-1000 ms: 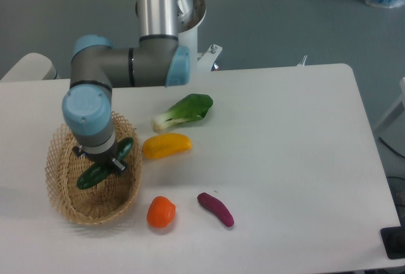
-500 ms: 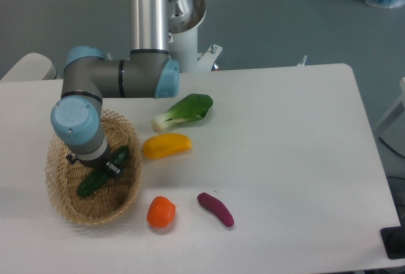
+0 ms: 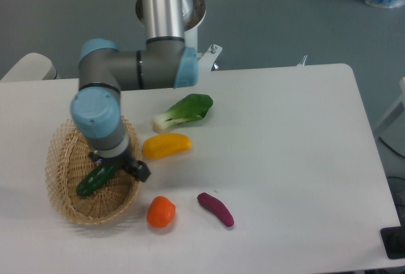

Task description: Place the cucumber in the basket

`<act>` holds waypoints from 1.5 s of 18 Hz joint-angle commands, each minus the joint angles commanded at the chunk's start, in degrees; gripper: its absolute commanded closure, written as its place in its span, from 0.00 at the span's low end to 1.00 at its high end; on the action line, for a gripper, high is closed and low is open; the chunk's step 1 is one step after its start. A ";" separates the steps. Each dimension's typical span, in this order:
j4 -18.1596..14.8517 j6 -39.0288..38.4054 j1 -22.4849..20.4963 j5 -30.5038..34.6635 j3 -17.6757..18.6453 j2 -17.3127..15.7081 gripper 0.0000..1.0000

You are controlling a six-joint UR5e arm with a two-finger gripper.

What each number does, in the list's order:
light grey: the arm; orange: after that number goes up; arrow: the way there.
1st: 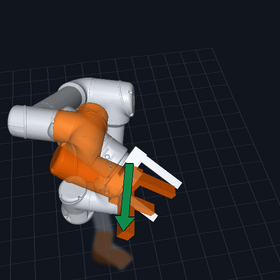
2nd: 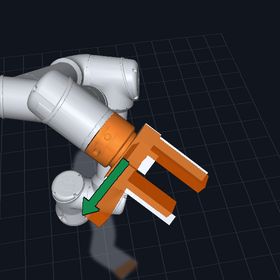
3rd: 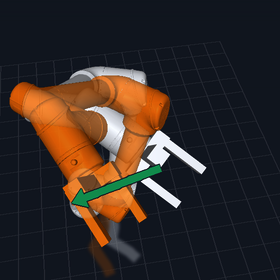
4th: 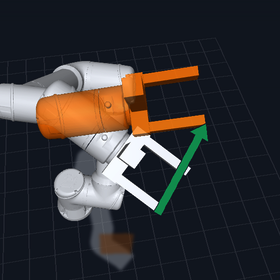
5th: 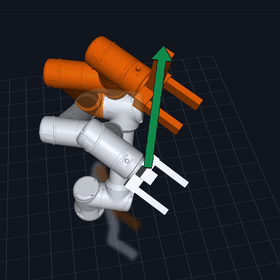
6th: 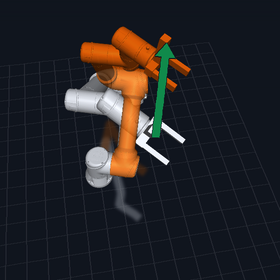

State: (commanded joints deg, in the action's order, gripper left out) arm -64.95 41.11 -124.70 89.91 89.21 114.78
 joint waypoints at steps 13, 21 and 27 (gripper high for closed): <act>-0.44 26.55 -16.35 -0.35 -7.64 5.88 0.00; 0.17 35.44 -20.23 -0.27 -11.69 10.54 0.00; 0.35 36.76 -20.84 -0.35 -11.70 10.64 0.00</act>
State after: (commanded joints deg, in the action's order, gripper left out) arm -64.60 77.87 -145.55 89.56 77.52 125.42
